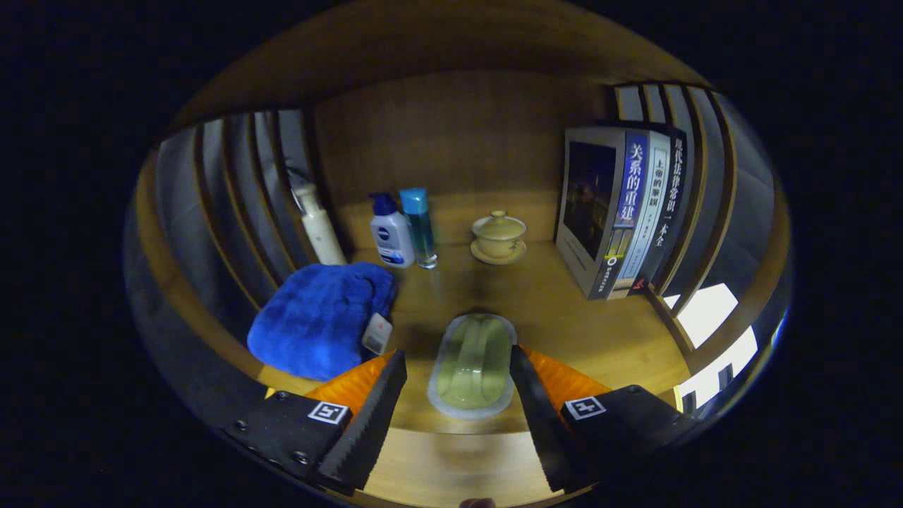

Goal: Pull open the drawer, take out the items inside it, and place them on the countertop above the cabinet.

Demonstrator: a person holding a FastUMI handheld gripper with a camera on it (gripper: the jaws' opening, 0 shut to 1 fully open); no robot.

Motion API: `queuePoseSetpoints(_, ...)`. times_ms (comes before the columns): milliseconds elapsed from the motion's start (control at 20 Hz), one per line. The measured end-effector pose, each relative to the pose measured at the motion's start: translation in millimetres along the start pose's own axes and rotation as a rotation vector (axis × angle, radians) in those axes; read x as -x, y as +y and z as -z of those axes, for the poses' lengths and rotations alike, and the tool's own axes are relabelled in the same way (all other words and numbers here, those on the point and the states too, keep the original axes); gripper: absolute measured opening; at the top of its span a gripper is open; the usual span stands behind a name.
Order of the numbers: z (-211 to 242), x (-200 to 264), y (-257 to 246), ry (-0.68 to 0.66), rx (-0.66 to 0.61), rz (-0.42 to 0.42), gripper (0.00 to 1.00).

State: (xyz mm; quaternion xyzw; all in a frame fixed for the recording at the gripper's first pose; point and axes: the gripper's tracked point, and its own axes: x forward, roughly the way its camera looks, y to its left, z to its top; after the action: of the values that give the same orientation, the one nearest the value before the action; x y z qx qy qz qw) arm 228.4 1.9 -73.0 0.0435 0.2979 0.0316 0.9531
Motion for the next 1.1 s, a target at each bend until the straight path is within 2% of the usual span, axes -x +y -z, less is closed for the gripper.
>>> queuePoseSetpoints(350, -4.3, 91.8, 32.2, -0.224, -0.007, -0.096, 0.96)
queuePoseSetpoints(550, 13.9, 139.0, 38.9, -0.311, -0.014, -0.138, 0.95)
queuePoseSetpoints(900, 66.2, 190.4, 33.3, -0.372, -0.039, -0.138, 0.95)
queuePoseSetpoints(1100, 89.5, 203.2, 27.3, -0.397, 0.001, -0.107, 0.95)
